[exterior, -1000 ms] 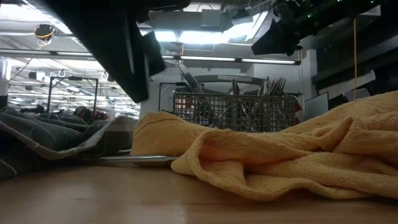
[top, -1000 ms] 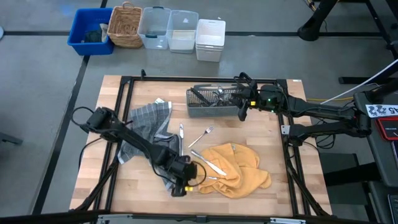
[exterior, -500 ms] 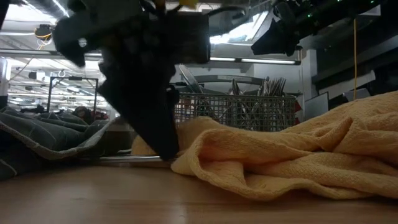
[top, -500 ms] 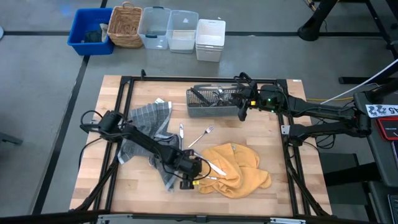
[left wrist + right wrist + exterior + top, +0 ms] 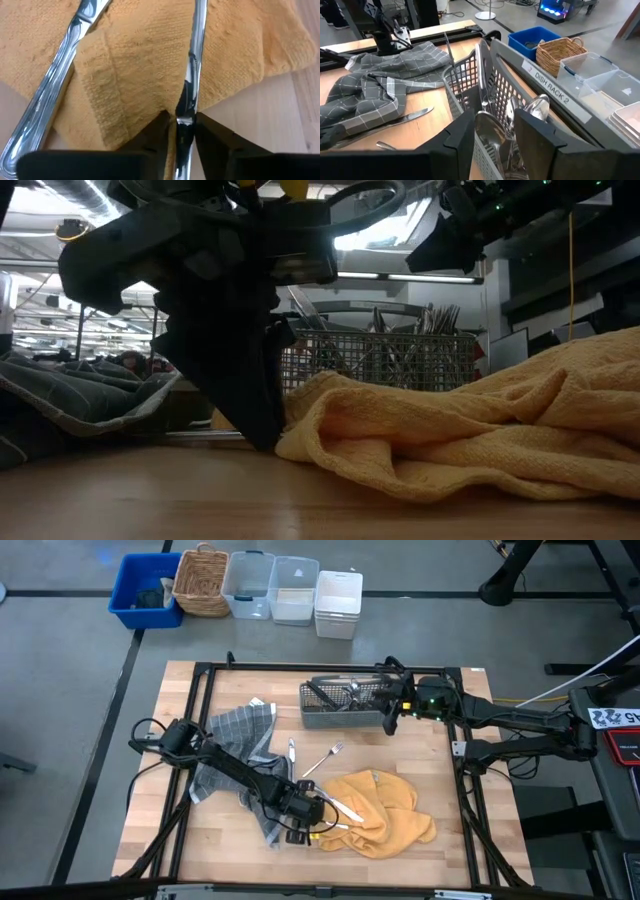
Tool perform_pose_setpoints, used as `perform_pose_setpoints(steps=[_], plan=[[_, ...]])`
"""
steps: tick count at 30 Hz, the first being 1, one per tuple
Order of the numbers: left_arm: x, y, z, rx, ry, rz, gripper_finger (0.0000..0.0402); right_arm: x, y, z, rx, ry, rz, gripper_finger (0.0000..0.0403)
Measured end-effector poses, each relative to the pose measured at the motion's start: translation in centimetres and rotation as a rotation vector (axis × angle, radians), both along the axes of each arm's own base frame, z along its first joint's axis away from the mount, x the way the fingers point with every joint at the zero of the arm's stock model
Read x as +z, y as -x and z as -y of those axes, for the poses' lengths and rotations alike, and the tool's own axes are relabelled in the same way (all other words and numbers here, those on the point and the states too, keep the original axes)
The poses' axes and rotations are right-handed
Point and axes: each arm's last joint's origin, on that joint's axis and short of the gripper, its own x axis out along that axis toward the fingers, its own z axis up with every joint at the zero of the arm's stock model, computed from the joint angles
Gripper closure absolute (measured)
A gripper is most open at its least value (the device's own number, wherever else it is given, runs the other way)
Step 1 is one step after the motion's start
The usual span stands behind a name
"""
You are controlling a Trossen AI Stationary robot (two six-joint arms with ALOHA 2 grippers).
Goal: Sort silverware
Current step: Put the silver knife into the gray utensil holder
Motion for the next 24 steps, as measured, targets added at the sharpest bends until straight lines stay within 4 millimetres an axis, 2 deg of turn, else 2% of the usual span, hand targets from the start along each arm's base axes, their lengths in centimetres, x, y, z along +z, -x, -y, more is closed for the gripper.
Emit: perform_pose_setpoints(steps=[7,15,19,24], plan=[[0.0,0.0,0.0,0.015,0.01,-0.001,0.0374,-0.2,0.1,0.0,0.0,-0.007,-0.024,0.0262],[1.3,0.2,-0.2,0.064,0.083,-0.002,0.0362,-0.2,0.1,0.0,0.0,-0.007,-0.023,0.0262],[2.6,0.1,-0.8,0.114,0.197,-0.007,0.0366,-0.2,0.1,0.0,0.001,-0.007,-0.023,0.0262],[3.3,-0.4,-2.1,0.196,0.357,-0.055,0.0367,-0.2,0.1,0.0,0.0,-0.007,-0.023,0.0262]])
